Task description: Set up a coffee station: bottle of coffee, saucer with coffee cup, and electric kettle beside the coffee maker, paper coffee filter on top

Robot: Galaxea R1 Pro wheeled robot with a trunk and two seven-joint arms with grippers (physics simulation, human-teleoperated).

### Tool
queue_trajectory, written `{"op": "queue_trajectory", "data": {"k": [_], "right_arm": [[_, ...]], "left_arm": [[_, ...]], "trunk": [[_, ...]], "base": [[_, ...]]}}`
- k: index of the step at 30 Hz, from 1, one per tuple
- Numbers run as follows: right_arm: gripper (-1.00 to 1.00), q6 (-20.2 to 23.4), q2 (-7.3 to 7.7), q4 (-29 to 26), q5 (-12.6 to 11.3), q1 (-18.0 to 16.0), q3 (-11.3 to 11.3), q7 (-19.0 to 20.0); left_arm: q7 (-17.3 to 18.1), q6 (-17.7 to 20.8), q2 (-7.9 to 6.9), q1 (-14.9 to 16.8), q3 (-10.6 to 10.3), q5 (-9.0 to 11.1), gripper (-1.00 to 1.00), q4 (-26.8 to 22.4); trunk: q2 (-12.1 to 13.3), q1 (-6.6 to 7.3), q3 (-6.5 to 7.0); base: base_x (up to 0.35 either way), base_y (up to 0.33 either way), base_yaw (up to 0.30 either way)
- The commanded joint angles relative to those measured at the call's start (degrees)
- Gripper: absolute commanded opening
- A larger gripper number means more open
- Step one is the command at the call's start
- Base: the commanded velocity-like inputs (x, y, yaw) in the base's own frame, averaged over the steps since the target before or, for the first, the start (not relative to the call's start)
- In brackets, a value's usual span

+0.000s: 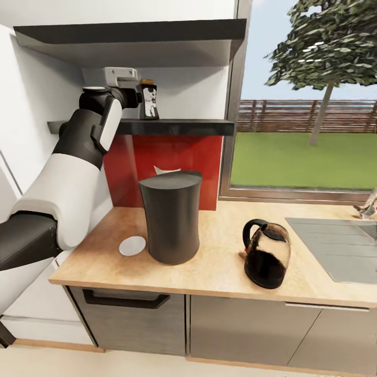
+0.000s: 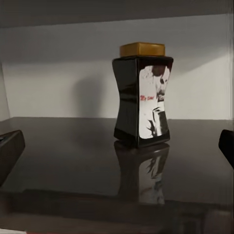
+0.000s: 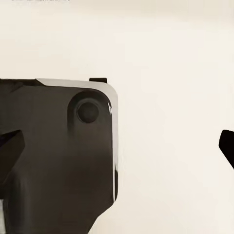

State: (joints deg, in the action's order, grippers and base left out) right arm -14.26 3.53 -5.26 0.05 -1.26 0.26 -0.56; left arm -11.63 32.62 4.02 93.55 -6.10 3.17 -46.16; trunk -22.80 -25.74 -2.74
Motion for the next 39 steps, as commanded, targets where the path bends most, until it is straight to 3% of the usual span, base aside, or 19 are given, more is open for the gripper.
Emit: {"op": "queue_trajectory", "data": {"k": [1,15,24,32,34,39], "right_arm": [[1.0,-0.2,-0.04,0.1,0.0,-0.1,0.0,-0.1],[1.0,-0.1,-0.25,0.5,0.0,-0.1,0.1,-0.1],[1.0,-0.2,-0.36,0.5,-0.1,-0.1,0.1,0.2],[1.0,-0.2,-0.37,0.4,-0.1,-0.1,0.1,0.2],[1.0,-0.2,-0.4,0.4,-0.1,-0.1,0.2,0.2],[1.0,-0.2,-0.37,0.4,-0.1,-0.1,0.2,0.2]], "left_arm": [[-0.4,0.3,-0.05,0.1,-0.2,0.3,1.0,-0.1],[-0.3,0.3,0.03,0.0,-0.1,0.3,1.0,-0.3],[0.3,0.3,-0.25,0.1,-0.4,0.3,1.0,-0.3],[0.2,0.2,-0.4,1.3,-0.4,0.2,1.0,3.6],[0.2,-0.9,-0.38,1.9,-0.3,0.2,1.0,5.9],[0.0,-7.9,-0.29,4.0,-0.3,0.2,1.0,12.5]], "trunk": [[-0.1,-0.04,-0.13],[-0.1,-0.04,-0.13],[-0.1,-0.04,-0.13],[-0.1,-0.04,-0.13],[-0.1,-0.04,-0.13],[-0.1,-0.04,-0.13]], "base": [[0.053,0.046,-0.092],[0.035,0.008,-0.151],[0.113,0.0,-0.015],[0.001,0.0,0.0],[0.0,0.0,0.0],[0.0,0.0,0.0]]}}
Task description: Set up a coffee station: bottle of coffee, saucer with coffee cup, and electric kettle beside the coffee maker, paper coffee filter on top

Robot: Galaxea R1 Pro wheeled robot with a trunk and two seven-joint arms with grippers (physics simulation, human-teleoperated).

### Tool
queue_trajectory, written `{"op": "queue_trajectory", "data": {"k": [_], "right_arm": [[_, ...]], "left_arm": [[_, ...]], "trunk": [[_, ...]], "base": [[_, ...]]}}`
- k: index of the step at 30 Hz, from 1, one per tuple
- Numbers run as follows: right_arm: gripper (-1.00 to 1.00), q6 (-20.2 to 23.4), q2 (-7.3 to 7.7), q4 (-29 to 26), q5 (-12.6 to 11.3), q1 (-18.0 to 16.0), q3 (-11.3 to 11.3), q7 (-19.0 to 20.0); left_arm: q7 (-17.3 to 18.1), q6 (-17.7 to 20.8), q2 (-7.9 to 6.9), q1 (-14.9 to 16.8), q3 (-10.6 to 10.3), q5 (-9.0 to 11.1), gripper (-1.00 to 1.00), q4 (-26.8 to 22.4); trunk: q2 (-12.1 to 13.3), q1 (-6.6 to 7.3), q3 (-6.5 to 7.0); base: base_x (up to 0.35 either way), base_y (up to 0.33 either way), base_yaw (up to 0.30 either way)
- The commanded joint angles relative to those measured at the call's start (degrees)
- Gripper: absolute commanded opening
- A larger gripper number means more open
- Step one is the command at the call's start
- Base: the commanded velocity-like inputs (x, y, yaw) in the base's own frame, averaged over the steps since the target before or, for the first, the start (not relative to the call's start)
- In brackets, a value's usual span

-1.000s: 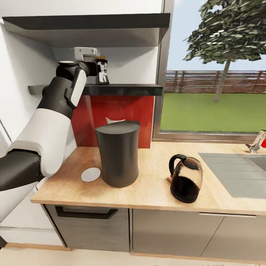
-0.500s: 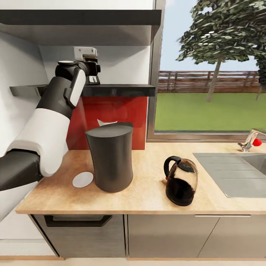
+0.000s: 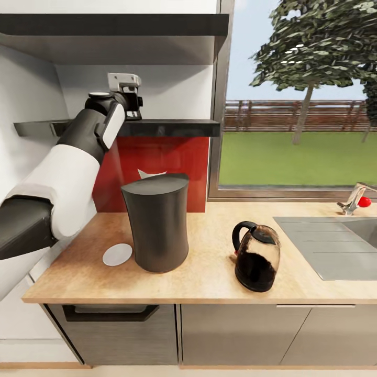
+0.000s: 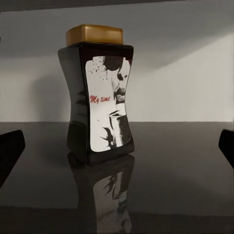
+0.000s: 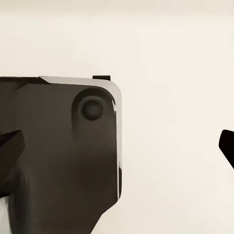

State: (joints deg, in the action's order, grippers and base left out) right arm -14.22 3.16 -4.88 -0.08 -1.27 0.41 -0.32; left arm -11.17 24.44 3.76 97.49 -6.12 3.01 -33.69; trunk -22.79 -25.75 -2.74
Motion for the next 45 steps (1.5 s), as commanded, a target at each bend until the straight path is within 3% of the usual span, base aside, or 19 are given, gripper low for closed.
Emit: {"op": "queue_trajectory", "data": {"k": [1,9,21,39,42,45], "right_arm": [[1.0,-0.2,0.0,0.0,0.0,0.0,0.0,0.0],[1.0,-0.2,0.0,0.0,0.0,0.0,0.0,0.0],[1.0,-0.2,0.0,0.1,0.0,0.0,0.0,0.0],[1.0,-0.2,0.05,0.1,0.0,0.0,0.0,0.0],[1.0,-0.2,0.07,0.1,0.0,0.0,0.0,0.0],[1.0,-0.2,0.06,0.1,0.1,0.0,0.0,0.0]], "left_arm": [[-0.5,-0.1,-0.03,0.3,-0.3,0.3,1.0,0.4],[-0.9,-1.4,-0.07,1.5,-0.3,0.3,1.0,2.1],[-1.0,-1.7,-0.09,0.8,-0.2,0.4,1.0,0.9],[-1.0,-1.6,-0.19,0.7,0.0,0.5,1.0,-0.5],[-0.9,-1.5,-0.22,0.6,0.7,0.4,1.0,-1.5],[-0.8,-1.4,-0.2,0.6,3.0,0.4,1.0,-2.2]], "trunk": [[-0.1,-0.04,-0.14],[-0.1,-0.04,-0.14],[-0.1,-0.04,-0.14],[-0.1,-0.04,-0.14],[-0.1,-0.04,-0.14],[-0.1,-0.04,-0.14]], "base": [[0.0,0.0,0.0],[0.0,0.0,0.0],[0.007,0.0,0.0],[0.137,0.0,0.0],[0.199,0.0,0.0],[0.238,0.0,0.0]]}}
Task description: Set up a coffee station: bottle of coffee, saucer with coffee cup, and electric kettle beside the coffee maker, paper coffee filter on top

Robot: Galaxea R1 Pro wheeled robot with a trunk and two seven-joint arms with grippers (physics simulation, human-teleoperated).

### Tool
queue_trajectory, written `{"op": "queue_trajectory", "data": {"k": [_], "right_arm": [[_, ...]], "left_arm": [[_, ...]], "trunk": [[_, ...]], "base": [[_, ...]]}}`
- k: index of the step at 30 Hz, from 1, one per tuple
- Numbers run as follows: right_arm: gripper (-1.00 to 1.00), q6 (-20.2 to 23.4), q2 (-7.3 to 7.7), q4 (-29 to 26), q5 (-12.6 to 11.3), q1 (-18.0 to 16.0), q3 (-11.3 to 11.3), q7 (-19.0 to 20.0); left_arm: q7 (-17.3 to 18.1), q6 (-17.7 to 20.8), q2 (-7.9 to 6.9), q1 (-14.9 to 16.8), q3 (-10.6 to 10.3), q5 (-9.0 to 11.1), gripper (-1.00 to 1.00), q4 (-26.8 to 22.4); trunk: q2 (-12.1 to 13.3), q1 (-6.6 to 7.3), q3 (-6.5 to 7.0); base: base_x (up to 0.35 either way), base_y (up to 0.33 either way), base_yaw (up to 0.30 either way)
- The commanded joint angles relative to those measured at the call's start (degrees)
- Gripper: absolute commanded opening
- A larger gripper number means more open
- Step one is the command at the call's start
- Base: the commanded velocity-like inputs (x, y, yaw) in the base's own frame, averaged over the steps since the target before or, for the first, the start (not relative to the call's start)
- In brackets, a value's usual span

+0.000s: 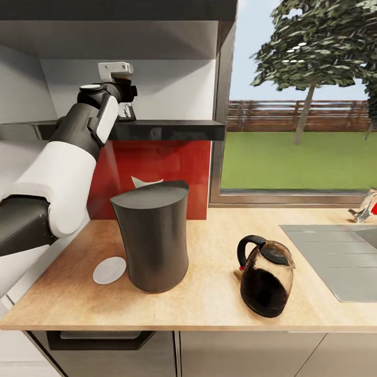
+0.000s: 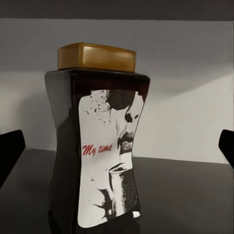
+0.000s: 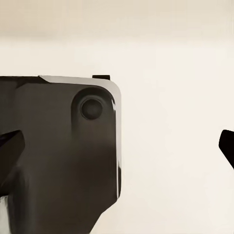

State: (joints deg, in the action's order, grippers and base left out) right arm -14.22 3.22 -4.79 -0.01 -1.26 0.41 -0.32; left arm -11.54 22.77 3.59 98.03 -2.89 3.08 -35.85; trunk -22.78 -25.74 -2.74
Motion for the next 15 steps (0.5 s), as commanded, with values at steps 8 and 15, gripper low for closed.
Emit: {"op": "queue_trajectory", "data": {"k": [8,15], "right_arm": [[1.0,-0.2,0.0,0.1,0.0,-0.1,0.0,0.0],[1.0,-0.2,-0.04,0.1,0.0,-0.1,0.0,0.0]], "left_arm": [[-0.5,-0.1,-0.14,-0.1,0.2,-0.2,1.0,-0.4],[-0.5,0.1,-0.47,-0.2,0.3,-0.1,1.0,-0.4]], "trunk": [[-0.1,-0.05,-0.13],[-0.1,-0.05,-0.13]], "base": [[0.037,0.0,0.0],[0.163,0.0,0.0]]}}
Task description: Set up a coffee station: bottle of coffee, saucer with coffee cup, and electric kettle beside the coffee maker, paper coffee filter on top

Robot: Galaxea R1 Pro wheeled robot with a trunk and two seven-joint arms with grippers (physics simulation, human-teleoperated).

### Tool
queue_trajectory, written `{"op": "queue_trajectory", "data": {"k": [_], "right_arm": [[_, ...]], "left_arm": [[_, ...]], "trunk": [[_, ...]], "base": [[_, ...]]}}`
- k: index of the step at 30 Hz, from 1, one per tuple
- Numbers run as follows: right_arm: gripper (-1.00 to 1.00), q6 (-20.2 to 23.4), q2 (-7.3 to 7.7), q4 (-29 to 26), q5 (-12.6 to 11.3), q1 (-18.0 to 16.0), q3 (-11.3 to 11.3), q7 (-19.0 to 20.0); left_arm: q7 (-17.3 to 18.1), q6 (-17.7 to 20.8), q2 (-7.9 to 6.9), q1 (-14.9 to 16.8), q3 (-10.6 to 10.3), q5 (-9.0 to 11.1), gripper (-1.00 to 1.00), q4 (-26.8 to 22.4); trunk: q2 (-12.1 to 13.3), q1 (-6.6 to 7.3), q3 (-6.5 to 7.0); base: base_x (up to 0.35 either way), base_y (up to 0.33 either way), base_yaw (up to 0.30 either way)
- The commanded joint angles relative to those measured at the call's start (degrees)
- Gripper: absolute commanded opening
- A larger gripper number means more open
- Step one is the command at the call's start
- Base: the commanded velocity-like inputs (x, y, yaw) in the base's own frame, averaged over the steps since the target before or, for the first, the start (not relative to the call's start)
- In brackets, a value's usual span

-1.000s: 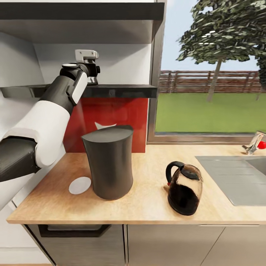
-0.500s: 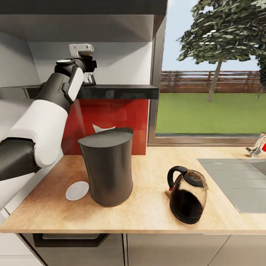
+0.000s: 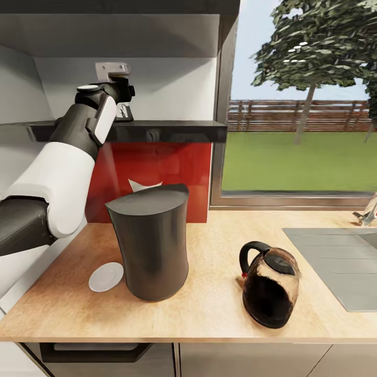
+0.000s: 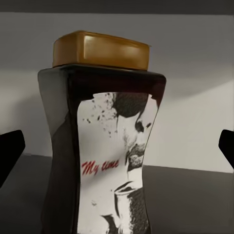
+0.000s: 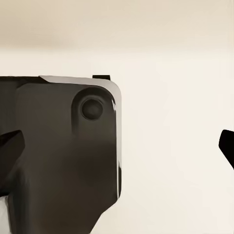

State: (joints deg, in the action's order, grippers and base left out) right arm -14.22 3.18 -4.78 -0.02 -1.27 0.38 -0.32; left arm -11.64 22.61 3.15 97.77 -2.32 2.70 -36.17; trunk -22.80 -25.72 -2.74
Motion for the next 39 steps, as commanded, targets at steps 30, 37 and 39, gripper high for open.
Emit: {"op": "queue_trajectory", "data": {"k": [30,37,39], "right_arm": [[1.0,-0.2,-0.02,0.1,0.0,0.0,0.1,0.0],[1.0,-0.2,0.05,0.0,0.0,0.0,0.1,0.0],[1.0,-0.2,0.06,0.0,-0.1,0.0,0.1,0.0]], "left_arm": [[-0.4,0.2,-0.49,-0.1,-0.2,0.5,1.0,-0.2],[-0.4,0.1,-0.6,-0.1,-0.2,0.6,1.0,-0.1],[-0.4,0.1,-0.61,-0.1,-0.2,0.6,1.0,-0.1]], "trunk": [[-0.1,-0.06,-0.13],[-0.1,-0.06,-0.13],[-0.1,-0.06,-0.13]], "base": [[0.029,0.035,0.0],[0.0,0.04,0.0],[0.01,0.001,0.0]]}}
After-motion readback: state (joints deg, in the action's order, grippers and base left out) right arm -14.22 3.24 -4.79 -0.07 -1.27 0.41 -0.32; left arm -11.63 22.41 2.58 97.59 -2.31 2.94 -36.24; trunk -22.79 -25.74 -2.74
